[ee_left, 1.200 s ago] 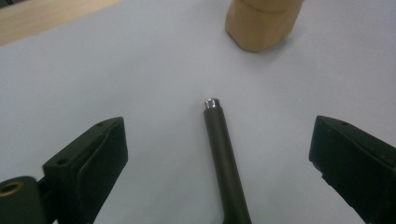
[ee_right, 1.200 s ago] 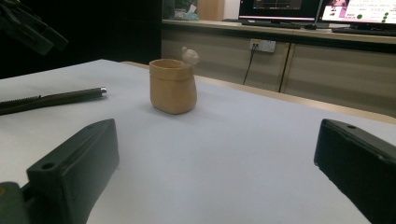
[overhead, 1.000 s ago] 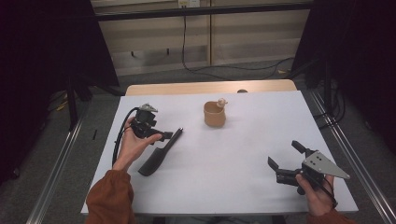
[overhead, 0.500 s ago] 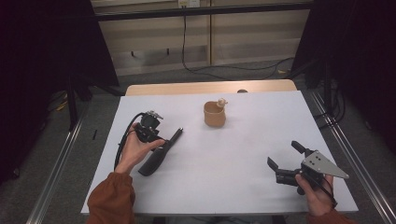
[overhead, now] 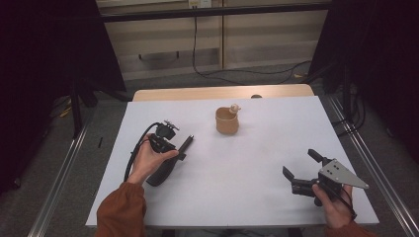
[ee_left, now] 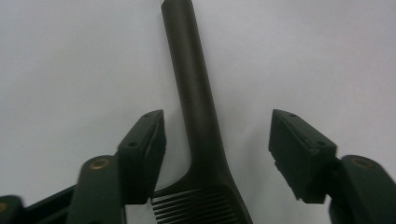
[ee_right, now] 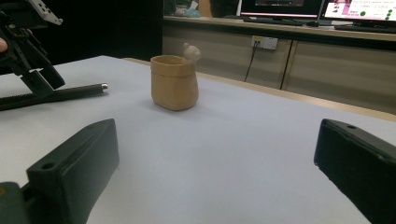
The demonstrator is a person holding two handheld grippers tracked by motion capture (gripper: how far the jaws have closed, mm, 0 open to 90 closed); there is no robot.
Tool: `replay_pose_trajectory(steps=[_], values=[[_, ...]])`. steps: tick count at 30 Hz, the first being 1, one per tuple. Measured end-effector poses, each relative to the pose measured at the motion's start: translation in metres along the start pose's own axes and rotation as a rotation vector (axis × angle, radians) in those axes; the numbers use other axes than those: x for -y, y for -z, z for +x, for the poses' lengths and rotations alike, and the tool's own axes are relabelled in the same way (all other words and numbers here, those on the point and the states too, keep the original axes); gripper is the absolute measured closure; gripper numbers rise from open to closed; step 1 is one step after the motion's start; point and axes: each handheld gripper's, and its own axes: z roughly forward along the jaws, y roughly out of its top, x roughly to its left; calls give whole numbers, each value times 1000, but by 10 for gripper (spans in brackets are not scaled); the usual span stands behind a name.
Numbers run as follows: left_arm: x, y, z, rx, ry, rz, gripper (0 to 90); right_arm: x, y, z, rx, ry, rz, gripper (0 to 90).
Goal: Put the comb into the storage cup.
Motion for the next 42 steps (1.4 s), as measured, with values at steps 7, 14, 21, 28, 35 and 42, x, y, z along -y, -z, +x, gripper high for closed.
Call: replay_pose_trajectory(steps=[7,14,21,28,35,42], values=[[-1,-6,2,-10,1,38,507,0,-1,0,-5,0,6,0],[-1,-8,1,-38,1,44,540,1,-1,0,-10,-7,10,0],[-2,-10,-3,-81,-10,61,571,1,-2,1,-12,-4,10,0],[-3,-12,-7,-109,-13,70,592,1,-2,0,-11,-3,11,0],[-4,-13,-9,-122,-19,84,612,1,-2,1,-11,-4,12,0],[-5,-13,-9,-126,-7,90,637,1,-2,0,-10,-3,12,0]])
